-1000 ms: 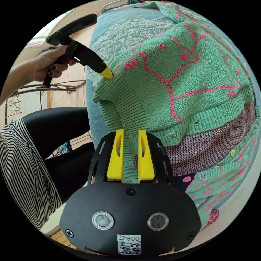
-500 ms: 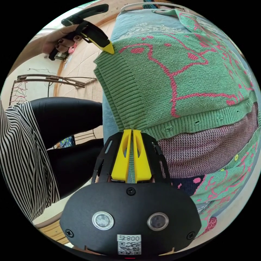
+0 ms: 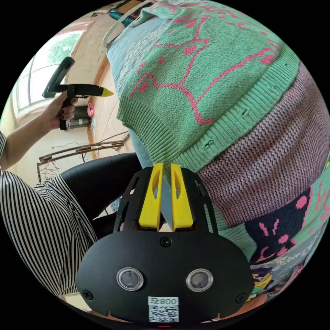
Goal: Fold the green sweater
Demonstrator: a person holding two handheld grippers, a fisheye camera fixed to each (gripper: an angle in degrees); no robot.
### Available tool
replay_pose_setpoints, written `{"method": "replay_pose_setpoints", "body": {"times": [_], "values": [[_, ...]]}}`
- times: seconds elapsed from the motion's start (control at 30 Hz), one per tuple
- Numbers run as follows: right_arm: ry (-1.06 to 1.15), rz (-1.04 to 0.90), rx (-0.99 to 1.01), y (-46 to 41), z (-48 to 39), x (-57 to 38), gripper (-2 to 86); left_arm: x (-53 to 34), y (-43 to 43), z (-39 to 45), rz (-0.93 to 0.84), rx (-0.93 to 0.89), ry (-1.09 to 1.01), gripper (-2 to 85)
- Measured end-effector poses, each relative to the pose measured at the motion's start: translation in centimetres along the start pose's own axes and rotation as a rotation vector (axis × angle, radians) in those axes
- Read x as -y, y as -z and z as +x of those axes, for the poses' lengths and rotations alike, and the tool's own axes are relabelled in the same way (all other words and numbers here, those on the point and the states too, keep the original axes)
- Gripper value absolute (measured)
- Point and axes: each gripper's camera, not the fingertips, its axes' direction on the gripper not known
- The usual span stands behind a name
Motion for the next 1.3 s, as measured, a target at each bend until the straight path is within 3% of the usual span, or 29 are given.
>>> {"method": "replay_pose_setpoints", "body": {"times": [0.13,0.2,0.3,0.4,0.63,0.97,1.3], "values": [[-0.186,0.138,0.02,2.4,3.3,-4.9,5.0,1.5,1.2,5.1,0.064,-0.007,-0.152,3.7],[-0.27,0.205,-0.022,3.6,4.9,-6.9,5.5,4.3,0.1,10.8,0.072,-0.087,-0.346,3.6],[-0.383,0.245,-0.075,3.9,8.0,-9.3,5.6,8.3,-3.3,18.7,-0.018,-0.219,-0.576,4.0],[-0.47,0.289,-0.124,4.2,10.0,-12.2,5.2,10.6,-6.9,25.5,-0.104,-0.235,-0.732,4.9],[-0.705,0.399,-0.315,5.2,12.8,-22.1,3.5,13.5,-11.7,32.7,-0.172,-0.223,-0.738,7.0],[-0.891,0.642,-0.083,5.0,17.4,-32.8,6.9,18.0,-13.0,39.5,-0.14,-0.194,-0.67,7.6],[-0.975,0.543,-0.122,1.8,23.1,-35.5,6.7,18.1,-13.6,44.8,-0.152,-0.169,-0.665,1.9]]}}
